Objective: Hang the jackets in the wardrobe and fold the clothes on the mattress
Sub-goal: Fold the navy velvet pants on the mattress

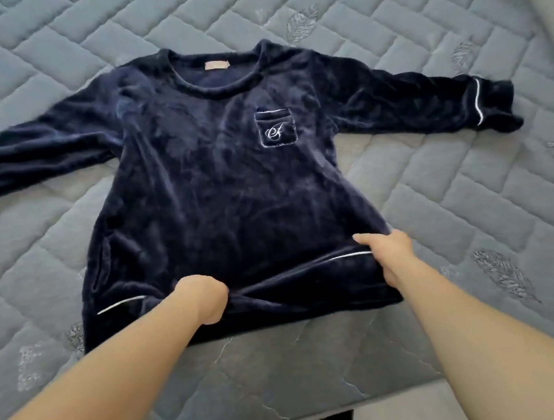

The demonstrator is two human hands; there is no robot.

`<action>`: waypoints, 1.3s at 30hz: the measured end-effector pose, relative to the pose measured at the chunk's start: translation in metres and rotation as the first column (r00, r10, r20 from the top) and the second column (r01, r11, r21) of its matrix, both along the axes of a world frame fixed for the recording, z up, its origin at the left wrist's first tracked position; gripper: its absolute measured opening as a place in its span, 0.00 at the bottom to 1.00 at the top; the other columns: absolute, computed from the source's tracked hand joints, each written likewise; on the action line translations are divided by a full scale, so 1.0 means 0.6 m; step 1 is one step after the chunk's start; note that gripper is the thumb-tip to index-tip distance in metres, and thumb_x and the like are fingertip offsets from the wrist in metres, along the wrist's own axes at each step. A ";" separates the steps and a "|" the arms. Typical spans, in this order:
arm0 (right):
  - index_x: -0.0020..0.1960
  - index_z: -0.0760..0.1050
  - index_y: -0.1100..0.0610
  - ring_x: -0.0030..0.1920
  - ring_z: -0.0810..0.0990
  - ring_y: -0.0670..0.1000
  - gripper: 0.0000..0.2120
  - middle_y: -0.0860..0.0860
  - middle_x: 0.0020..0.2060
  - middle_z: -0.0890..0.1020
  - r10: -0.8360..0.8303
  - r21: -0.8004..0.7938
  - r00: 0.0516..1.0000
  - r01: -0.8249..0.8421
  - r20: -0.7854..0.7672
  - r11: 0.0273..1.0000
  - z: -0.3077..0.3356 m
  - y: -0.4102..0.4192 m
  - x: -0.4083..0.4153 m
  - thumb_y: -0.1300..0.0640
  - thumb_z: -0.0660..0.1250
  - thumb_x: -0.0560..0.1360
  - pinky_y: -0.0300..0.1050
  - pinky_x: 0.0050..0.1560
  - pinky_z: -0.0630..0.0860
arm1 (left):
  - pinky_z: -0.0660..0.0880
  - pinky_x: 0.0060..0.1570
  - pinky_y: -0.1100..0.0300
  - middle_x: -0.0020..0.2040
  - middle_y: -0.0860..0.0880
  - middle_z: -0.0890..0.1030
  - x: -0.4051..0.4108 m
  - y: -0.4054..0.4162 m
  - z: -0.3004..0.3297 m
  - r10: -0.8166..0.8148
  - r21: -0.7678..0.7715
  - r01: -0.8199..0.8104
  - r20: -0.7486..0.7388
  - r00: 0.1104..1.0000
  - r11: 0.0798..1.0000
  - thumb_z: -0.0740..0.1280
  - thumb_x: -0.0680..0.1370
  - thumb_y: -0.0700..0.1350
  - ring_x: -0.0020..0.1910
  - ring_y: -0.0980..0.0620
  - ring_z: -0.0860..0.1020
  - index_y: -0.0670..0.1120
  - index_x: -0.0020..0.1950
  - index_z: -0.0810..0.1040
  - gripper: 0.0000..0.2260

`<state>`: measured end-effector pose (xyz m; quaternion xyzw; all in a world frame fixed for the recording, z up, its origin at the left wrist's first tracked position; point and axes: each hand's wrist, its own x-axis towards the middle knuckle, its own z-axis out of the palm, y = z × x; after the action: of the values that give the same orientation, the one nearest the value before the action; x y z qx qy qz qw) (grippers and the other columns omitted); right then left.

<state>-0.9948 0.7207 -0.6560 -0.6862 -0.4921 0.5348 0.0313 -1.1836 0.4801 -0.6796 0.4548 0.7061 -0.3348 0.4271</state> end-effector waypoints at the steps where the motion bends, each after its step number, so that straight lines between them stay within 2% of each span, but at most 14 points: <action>1: 0.51 0.79 0.59 0.48 0.84 0.62 0.14 0.63 0.48 0.84 -0.064 0.005 0.998 0.064 -0.022 0.998 0.008 0.010 0.022 0.59 0.77 0.68 0.62 0.52 0.81 | 0.76 0.56 0.52 0.63 0.46 0.79 0.005 0.004 0.008 -0.029 -0.094 0.035 0.064 0.998 0.995 0.59 0.77 0.41 0.54 0.44 0.79 0.47 0.70 0.73 0.21; 5: 0.55 0.82 0.56 0.51 0.84 0.61 0.17 0.59 0.49 0.85 -0.145 -0.392 0.988 0.112 -0.054 0.913 0.007 0.013 0.072 0.44 0.71 0.73 0.62 0.57 0.79 | 0.78 0.56 0.50 0.56 0.50 0.79 0.056 0.022 0.019 -0.069 -0.293 0.100 0.113 0.991 0.951 0.64 0.73 0.52 0.52 0.45 0.80 0.47 0.71 0.72 0.26; 8: 0.57 0.79 0.61 0.42 0.83 0.60 0.13 0.61 0.46 0.83 0.178 -0.450 0.983 -0.137 0.051 0.883 -0.012 -0.023 0.062 0.55 0.69 0.77 0.56 0.45 0.82 | 0.78 0.49 0.49 0.55 0.49 0.78 0.089 0.038 0.007 -0.072 0.079 0.073 -0.016 0.997 0.994 0.64 0.71 0.57 0.52 0.44 0.79 0.46 0.64 0.71 0.25; 11: 0.55 0.76 0.61 0.38 0.80 0.58 0.09 0.59 0.44 0.80 0.411 -0.352 0.878 -0.314 0.246 0.882 -0.029 -0.028 0.072 0.59 0.70 0.76 0.48 0.31 0.78 | 0.75 0.45 0.54 0.52 0.49 0.80 0.103 0.046 -0.006 -0.215 0.219 0.227 -0.075 0.974 0.949 0.62 0.77 0.46 0.47 0.47 0.76 0.47 0.57 0.77 0.11; 15: 0.65 0.73 0.63 0.61 0.78 0.60 0.29 0.60 0.61 0.78 0.566 -0.369 0.707 -0.436 0.424 0.821 -0.036 0.002 0.101 0.51 0.77 0.70 0.47 0.53 0.75 | 0.67 0.30 0.57 0.39 0.51 0.78 0.086 0.061 -0.003 -0.136 0.014 0.136 0.131 0.982 0.991 0.61 0.75 0.42 0.34 0.49 0.74 0.46 0.44 0.76 0.05; 17: 0.72 0.63 0.61 0.66 0.72 0.60 0.41 0.59 0.68 0.71 0.550 -0.383 0.725 -0.409 0.415 0.828 -0.034 0.005 0.093 0.49 0.78 0.66 0.48 0.62 0.71 | 0.71 0.33 0.57 0.36 0.51 0.77 0.070 0.079 0.000 -0.002 -0.017 0.005 0.184 0.983 1.000 0.61 0.76 0.44 0.34 0.50 0.74 0.45 0.43 0.76 0.06; 19: 0.77 0.55 0.56 0.71 0.64 0.60 0.46 0.58 0.73 0.61 0.474 -0.232 0.766 -0.414 0.435 0.880 -0.028 0.001 0.066 0.44 0.73 0.67 0.54 0.68 0.65 | 0.75 0.44 0.54 0.48 0.49 0.80 0.053 0.091 -0.003 0.140 0.147 -0.165 0.167 0.976 0.975 0.61 0.78 0.48 0.46 0.47 0.78 0.45 0.54 0.76 0.10; 22: 0.79 0.48 0.51 0.78 0.50 0.59 0.41 0.56 0.78 0.50 0.545 0.117 0.594 -0.732 0.592 0.671 -0.031 -0.011 -0.008 0.42 0.61 0.73 0.60 0.76 0.46 | 0.73 0.55 0.46 0.64 0.46 0.70 0.019 0.089 -0.015 0.330 0.519 -0.330 0.096 0.939 0.788 0.60 0.78 0.51 0.63 0.43 0.69 0.47 0.64 0.68 0.16; 25: 0.80 0.41 0.49 0.79 0.42 0.57 0.37 0.53 0.80 0.42 0.758 0.061 0.374 -0.911 0.535 0.407 -0.040 -0.049 -0.094 0.42 0.56 0.78 0.63 0.75 0.40 | 0.60 0.65 0.33 0.75 0.49 0.54 -0.038 0.063 -0.035 0.463 0.704 -0.302 -0.044 0.885 0.643 0.60 0.77 0.55 0.74 0.44 0.53 0.53 0.73 0.56 0.26; 28: 0.79 0.35 0.45 0.78 0.36 0.59 0.35 0.51 0.78 0.34 0.864 -0.054 0.218 -0.961 0.454 0.271 -0.063 -0.101 -0.156 0.42 0.52 0.80 0.65 0.74 0.38 | 0.52 0.71 0.34 0.78 0.43 0.51 -0.114 0.007 -0.054 0.874 0.770 -0.563 0.013 0.485 0.301 0.60 0.79 0.56 0.77 0.40 0.50 0.49 0.78 0.52 0.31; 29: 0.79 0.34 0.44 0.78 0.35 0.60 0.35 0.51 0.78 0.33 0.875 -0.059 0.208 -0.964 0.437 0.259 -0.069 -0.115 -0.174 0.41 0.51 0.81 0.66 0.74 0.38 | 0.54 0.72 0.38 0.78 0.39 0.54 -0.140 -0.016 -0.058 0.949 0.770 -0.615 0.042 0.311 0.168 0.60 0.79 0.56 0.76 0.37 0.53 0.45 0.78 0.52 0.32; 31: 0.79 0.34 0.43 0.77 0.33 0.61 0.33 0.50 0.77 0.31 0.876 -0.041 0.200 -0.969 0.438 0.242 -0.080 -0.137 -0.210 0.40 0.49 0.81 0.68 0.73 0.38 | 0.58 0.69 0.42 0.74 0.36 0.62 -0.187 -0.056 -0.064 0.983 0.735 -0.658 -0.060 0.175 0.162 0.59 0.80 0.58 0.71 0.34 0.61 0.40 0.77 0.56 0.32; 35: 0.78 0.33 0.42 0.77 0.32 0.59 0.32 0.49 0.77 0.30 0.862 -0.014 0.181 -0.977 0.473 0.213 -0.089 -0.165 -0.286 0.38 0.46 0.82 0.70 0.73 0.40 | 0.68 0.53 0.50 0.62 0.36 0.76 -0.262 -0.112 -0.069 0.978 0.540 -0.831 0.066 0.199 0.133 0.58 0.81 0.50 0.56 0.38 0.74 0.39 0.63 0.72 0.18; 39: 0.78 0.31 0.42 0.77 0.32 0.60 0.32 0.48 0.77 0.30 0.856 0.005 0.150 -0.985 0.496 0.170 -0.090 -0.194 -0.400 0.37 0.44 0.81 0.74 0.71 0.40 | 0.75 0.39 0.55 0.40 0.41 0.81 -0.306 -0.176 -0.044 0.978 -0.038 -0.988 0.157 0.140 0.148 0.61 0.82 0.49 0.30 0.47 0.78 0.42 0.46 0.76 0.13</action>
<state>-1.2349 0.6044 -0.7099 -0.3001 -0.8864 0.1992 -0.2909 -1.3673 0.3744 -0.7060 -0.0772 0.8105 0.0850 0.5743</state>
